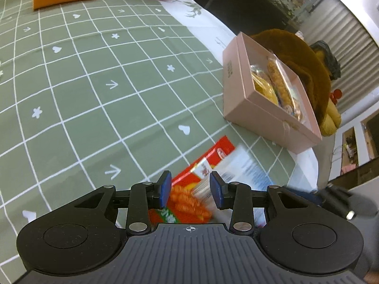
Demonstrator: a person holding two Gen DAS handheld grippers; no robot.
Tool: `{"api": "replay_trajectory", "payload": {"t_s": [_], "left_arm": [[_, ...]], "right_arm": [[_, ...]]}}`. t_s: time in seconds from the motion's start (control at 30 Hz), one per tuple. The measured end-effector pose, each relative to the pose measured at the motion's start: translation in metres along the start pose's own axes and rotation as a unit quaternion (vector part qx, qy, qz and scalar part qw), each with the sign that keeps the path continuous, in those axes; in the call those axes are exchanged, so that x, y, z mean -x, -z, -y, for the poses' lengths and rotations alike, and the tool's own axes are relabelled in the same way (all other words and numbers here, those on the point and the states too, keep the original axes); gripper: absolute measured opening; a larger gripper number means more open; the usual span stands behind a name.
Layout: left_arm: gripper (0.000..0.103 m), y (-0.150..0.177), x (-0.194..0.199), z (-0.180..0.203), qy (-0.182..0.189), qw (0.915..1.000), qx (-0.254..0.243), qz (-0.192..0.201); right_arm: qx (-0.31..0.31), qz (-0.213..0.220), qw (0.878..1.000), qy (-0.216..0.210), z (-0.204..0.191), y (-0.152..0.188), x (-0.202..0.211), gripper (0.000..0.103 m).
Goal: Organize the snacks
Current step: 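Reach the right tool to the blue-and-white bag while the left tool moves to the red packet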
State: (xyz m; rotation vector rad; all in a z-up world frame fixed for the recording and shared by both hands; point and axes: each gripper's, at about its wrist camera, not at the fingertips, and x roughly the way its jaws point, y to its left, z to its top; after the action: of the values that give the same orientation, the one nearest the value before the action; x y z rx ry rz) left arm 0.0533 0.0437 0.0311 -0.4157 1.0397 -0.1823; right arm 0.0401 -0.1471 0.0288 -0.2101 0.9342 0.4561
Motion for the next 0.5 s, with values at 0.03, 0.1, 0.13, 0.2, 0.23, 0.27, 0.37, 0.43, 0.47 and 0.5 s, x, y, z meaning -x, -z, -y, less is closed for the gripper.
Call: {"api": "replay_trajectory", "payload": {"t_s": [0.03, 0.1, 0.13, 0.2, 0.23, 0.27, 0.37, 0.43, 0.47, 0.5], "left_arm": [[0.04, 0.003, 0.001, 0.003, -0.003, 0.9999, -0.013, 0.0], [0.04, 0.011, 0.002, 0.012, -0.016, 0.9987, -0.048, 0.0], [0.04, 0.014, 0.002, 0.017, -0.022, 0.9975, -0.066, 0.0], [0.04, 0.022, 0.004, 0.028, -0.033, 0.9937, -0.107, 0.001], [0.04, 0.025, 0.005, 0.033, -0.036, 0.9916, -0.124, 0.001], [0.04, 0.029, 0.006, 0.039, -0.041, 0.9883, -0.147, 0.002], [0.04, 0.04, 0.004, 0.055, -0.052, 0.9764, -0.209, -0.008], [0.041, 0.046, -0.001, 0.063, -0.05, 0.9682, -0.244, -0.02], [0.044, 0.05, -0.002, 0.066, -0.054, 0.9639, -0.26, -0.022], [0.045, 0.052, -0.003, 0.069, -0.058, 0.96, -0.273, -0.022]], "right_arm": [[-0.023, 0.002, 1.0, 0.009, 0.01, 0.002, 0.002, 0.074], [-0.073, 0.001, 0.997, 0.03, 0.028, 0.008, 0.003, 0.074], [-0.103, -0.006, 0.994, 0.042, 0.039, 0.01, 0.0, 0.074], [-0.147, -0.021, 0.987, 0.057, 0.054, 0.016, -0.005, 0.074], [-0.167, -0.025, 0.984, 0.058, 0.061, 0.018, -0.008, 0.075], [-0.183, -0.027, 0.981, 0.056, 0.067, 0.02, -0.01, 0.075], [-0.211, -0.026, 0.976, 0.044, 0.075, 0.024, -0.012, 0.078], [-0.215, -0.03, 0.975, 0.04, 0.076, 0.025, -0.015, 0.081], [-0.214, -0.029, 0.975, 0.04, 0.075, 0.028, -0.015, 0.082], [-0.211, -0.028, 0.976, 0.042, 0.074, 0.028, -0.015, 0.082]]}}
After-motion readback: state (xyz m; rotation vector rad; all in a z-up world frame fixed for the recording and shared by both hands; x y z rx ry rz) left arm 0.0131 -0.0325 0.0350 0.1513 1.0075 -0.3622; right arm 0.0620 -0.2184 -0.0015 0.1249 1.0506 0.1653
